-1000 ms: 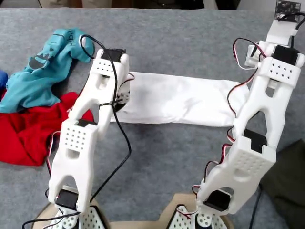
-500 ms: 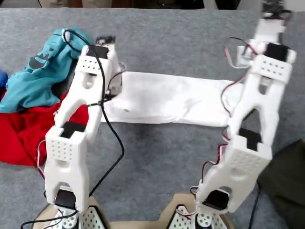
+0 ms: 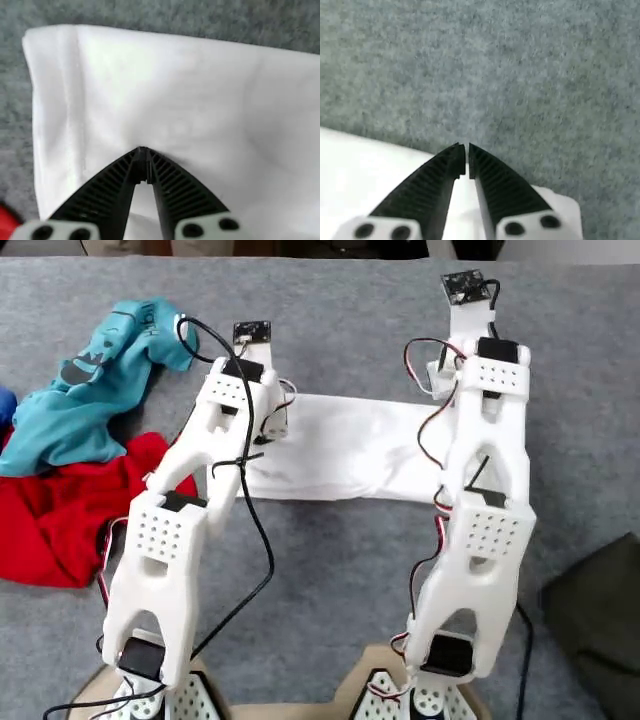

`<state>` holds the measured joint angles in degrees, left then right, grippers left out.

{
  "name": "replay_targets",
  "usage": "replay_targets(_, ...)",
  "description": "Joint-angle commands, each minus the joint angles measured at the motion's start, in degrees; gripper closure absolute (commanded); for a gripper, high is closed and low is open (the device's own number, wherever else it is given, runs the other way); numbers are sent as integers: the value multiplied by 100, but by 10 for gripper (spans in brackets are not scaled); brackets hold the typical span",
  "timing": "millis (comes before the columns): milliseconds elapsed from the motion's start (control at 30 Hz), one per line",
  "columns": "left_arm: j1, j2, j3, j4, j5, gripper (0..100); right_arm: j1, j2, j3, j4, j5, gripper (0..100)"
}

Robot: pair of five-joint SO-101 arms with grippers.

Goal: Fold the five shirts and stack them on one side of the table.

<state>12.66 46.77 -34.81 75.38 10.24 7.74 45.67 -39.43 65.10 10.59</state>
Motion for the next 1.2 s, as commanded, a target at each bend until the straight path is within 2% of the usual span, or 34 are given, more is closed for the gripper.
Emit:
replay_targets(0,-105,-40,-149,527,26,980,-136,242,-664,88,53,972)
replay_targets(167,-114,-119,-492,1037,18,980,-251,725,-1033,167,132,972)
replay_targets(367,-167,-189,-1266,1231,18,980,-374,1095,-1411,352,413,972)
replay_targets(533,-211,-189,-1996,1846,0,980,-365,1086,-2527,1275,325,993)
replay_targets(633,-123,-180,-2154,2198,-396,980,-479,1138,-3407,2040,334,993)
replay_targets(700,53,-154,-2154,2400,-703,980,-593,1138,-3688,2391,334,993)
replay_targets(933,211,-127,-1697,2435,-826,980,-1288,1631,-3987,2796,545,993)
replay_targets(1167,211,-180,-563,1820,-870,980,-1385,2387,-4022,2804,571,993)
